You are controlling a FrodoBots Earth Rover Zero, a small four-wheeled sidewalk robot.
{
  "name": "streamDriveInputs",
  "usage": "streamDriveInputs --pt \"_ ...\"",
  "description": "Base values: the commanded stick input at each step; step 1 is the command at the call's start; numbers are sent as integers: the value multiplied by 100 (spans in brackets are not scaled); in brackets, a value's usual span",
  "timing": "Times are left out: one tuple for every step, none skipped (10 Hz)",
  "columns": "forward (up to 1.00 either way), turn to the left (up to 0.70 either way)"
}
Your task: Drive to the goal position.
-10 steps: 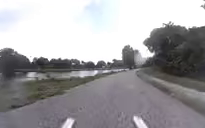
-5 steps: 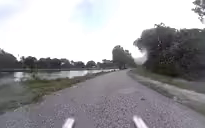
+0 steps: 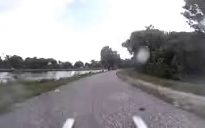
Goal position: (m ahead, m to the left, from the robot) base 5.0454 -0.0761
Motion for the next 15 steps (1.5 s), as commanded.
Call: streamDriveInputs --pt "85 -15" --pt "85 -9" --pt "85 -2" --pt "85 0" --pt "85 0" --pt "85 0" --pt "85 0" --pt "85 0" --pt "85 0" --pt "85 0" --pt "85 0" --pt "85 0" --pt "85 0" --pt "85 0" --pt "85 0"
